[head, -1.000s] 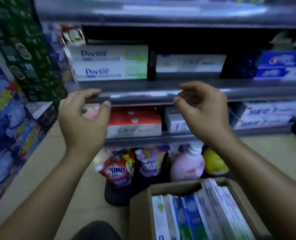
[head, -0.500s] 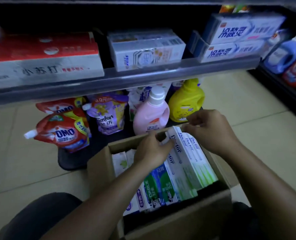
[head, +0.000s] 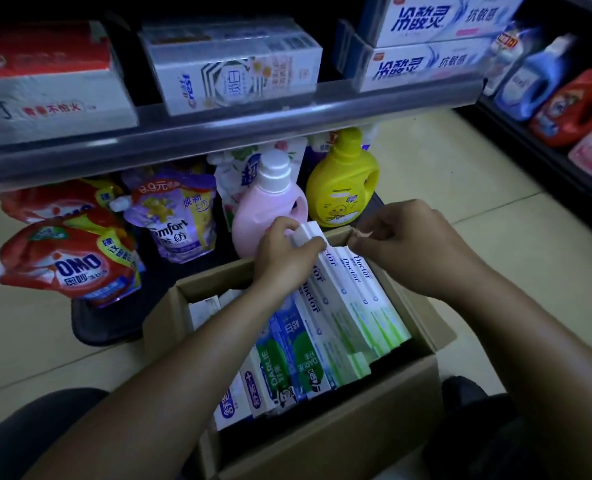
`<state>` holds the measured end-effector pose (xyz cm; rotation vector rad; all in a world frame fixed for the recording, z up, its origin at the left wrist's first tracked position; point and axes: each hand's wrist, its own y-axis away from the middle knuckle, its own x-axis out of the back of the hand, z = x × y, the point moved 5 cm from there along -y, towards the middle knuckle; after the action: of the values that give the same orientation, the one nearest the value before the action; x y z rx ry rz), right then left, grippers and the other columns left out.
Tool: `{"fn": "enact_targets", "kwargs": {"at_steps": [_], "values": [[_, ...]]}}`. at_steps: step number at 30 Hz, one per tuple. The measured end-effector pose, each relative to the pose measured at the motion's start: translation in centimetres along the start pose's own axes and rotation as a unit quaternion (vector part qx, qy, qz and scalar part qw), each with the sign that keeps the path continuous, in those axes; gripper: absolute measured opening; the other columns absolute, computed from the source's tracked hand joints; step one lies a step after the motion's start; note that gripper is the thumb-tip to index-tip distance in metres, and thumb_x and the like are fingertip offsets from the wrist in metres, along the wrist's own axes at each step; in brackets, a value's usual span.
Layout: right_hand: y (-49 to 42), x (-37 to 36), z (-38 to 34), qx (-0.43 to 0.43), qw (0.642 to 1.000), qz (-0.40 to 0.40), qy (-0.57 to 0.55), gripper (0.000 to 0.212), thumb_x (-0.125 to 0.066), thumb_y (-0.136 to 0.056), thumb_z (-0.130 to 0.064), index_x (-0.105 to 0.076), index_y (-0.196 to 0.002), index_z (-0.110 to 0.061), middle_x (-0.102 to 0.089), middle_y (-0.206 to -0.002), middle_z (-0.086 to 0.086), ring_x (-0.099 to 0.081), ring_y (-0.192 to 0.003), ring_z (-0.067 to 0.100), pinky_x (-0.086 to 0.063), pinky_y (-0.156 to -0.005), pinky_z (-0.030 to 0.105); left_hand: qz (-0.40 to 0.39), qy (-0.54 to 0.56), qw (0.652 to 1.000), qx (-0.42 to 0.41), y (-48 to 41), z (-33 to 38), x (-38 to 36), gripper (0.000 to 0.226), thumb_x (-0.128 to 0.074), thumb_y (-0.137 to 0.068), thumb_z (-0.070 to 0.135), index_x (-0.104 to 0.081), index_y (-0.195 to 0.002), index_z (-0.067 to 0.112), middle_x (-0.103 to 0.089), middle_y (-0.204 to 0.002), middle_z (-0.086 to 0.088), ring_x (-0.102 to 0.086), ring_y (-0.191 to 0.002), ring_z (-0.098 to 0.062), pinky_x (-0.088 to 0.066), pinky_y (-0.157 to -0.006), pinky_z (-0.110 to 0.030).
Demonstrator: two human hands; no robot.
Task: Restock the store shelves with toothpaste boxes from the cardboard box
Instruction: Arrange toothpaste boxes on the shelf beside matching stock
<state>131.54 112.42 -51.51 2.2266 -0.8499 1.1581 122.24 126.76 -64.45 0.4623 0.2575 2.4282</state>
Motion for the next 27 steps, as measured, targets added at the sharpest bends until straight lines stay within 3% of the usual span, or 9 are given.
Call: {"fn": "enact_targets", "kwargs": {"at_steps": [3,6,9,12,14,17,19,22,27], "values": [[0.4,-0.7,-0.1,0.001,0.997,-0.080,-0.006,0.031,-0.075,-0.082,-0.048,-0.071,-0.102,-0.025,-0.070,-0.089,-0.006,-0.069,-0.087,0.016,-0.055,-0.077,0.032,0.014,0.128,0.991,0.033,-0.2,0.7,1.5,0.031,-0.076,-0.065,0.035,-0.064,-0.090,0.021,-0.070,-0.085,0.000,-0.074,-0.092,-0.032,-0.064,-0.076,-0.051],[1.0,-1.4,-0.5,-0.008,0.987,-0.153,-0.053,0.051,-0.085,-0.072,-0.050,-0.062,-0.112,-0.028,-0.066,-0.096,-0.007,-0.071,-0.079,0.017,-0.058,-0.073,0.038,-0.019,0.266,0.960,0.088,-0.8,1.4,2.7,0.017,-0.075,-0.084,0.021,-0.061,-0.093,0.015,-0.069,-0.087,-0.007,-0.076,-0.085,-0.027,-0.064,-0.061,-0.036],[0.6,-0.4,-0.5,-0.009,0.996,-0.066,-0.054,0.048,-0.093,-0.064,-0.035,-0.064,-0.100,-0.023,-0.070,-0.095,0.005,-0.068,-0.076,0.025,-0.057,-0.071,0.044,-0.056,0.321,0.938,0.115,-0.8,1.9,2.8,0.009,-0.070,-0.091,0.019,-0.064,-0.095,0.013,-0.072,-0.075,-0.003,-0.074,-0.067,-0.014,-0.060,-0.061,-0.029],[0.1,1.7,0.0,-0.029,0.988,0.044,-0.142,0.043,-0.096,-0.058,-0.021,-0.068,-0.090,-0.017,-0.071,-0.086,0.008,-0.061,-0.066,0.020,-0.054,-0.065,0.039,-0.068,0.374,0.917,0.121,-0.7,1.2,2.3,0.017,-0.067,-0.096,0.031,-0.069,-0.100,0.014,-0.078,-0.085,-0.007,-0.077,-0.075,-0.018,-0.062,-0.066,-0.030],[0.2,3.0,0.7,-0.045,0.967,0.086,-0.237,0.038,-0.096,-0.057,-0.012,-0.070,-0.085,-0.012,-0.073,-0.080,0.015,-0.063,-0.064,0.020,-0.055,-0.064,0.040,-0.057,0.325,0.937,0.118,-1.0,-0.1,2.0,0.029,-0.054,-0.100,0.042,-0.069,-0.104,0.017,-0.079,-0.098,-0.012,-0.077,-0.079,-0.024,-0.062,-0.065,-0.033],[0.7,4.0,1.5,-0.064,0.943,0.113,-0.306,0.031,-0.093,-0.059,-0.008,-0.072,-0.081,-0.006,-0.074,-0.079,0.020,-0.065,-0.062,0.024,-0.055,-0.061,0.038,-0.037,0.045,0.998,0.021,-1.6,-2.0,1.9,0.020,-0.053,-0.089,0.036,-0.069,-0.091,0.024,-0.076,-0.102,-0.011,-0.072,-0.088,-0.029,-0.060,-0.083,-0.044],[0.9,4.2,1.9,-0.074,0.941,0.123,-0.307,0.030,-0.093,-0.059,-0.009,-0.073,-0.081,-0.006,-0.073,-0.078,0.020,-0.064,-0.060,0.023,-0.054,-0.058,0.037,-0.129,-0.084,0.987,-0.042,-1.1,-2.7,0.6,0.018,-0.059,-0.081,0.029,-0.068,-0.096,0.034,-0.076,-0.100,0.005,-0.072,-0.095,-0.022,-0.058,-0.091,-0.046],[1.1,4.4,2.0,-0.075,0.941,0.124,-0.305,0.031,-0.093,-0.059,-0.009,-0.072,-0.081,-0.005,-0.073,-0.078,0.021,-0.063,-0.060,0.024,-0.053,-0.058,0.037,-0.269,-0.133,0.952,-0.054,-0.4,-4.0,-1.0,0.056,-0.064,-0.071,0.023,-0.062,-0.126,0.034,-0.076,-0.111,0.008,-0.072,-0.103,-0.014,-0.059,-0.093,-0.046],[1.3,4.3,2.1,-0.075,0.938,0.116,-0.319,0.033,-0.092,-0.056,-0.012,-0.072,-0.082,-0.005,-0.073,-0.077,0.020,-0.065,-0.061,0.024,-0.055,-0.057,0.035,-0.280,-0.162,0.941,-0.100,-1.1,-4.1,-0.3,0.065,-0.080,-0.068,0.005,-0.062,-0.128,0.022,-0.071,-0.122,0.010,-0.066,-0.114,-0.007,-0.052,-0.104,-0.038]]}}
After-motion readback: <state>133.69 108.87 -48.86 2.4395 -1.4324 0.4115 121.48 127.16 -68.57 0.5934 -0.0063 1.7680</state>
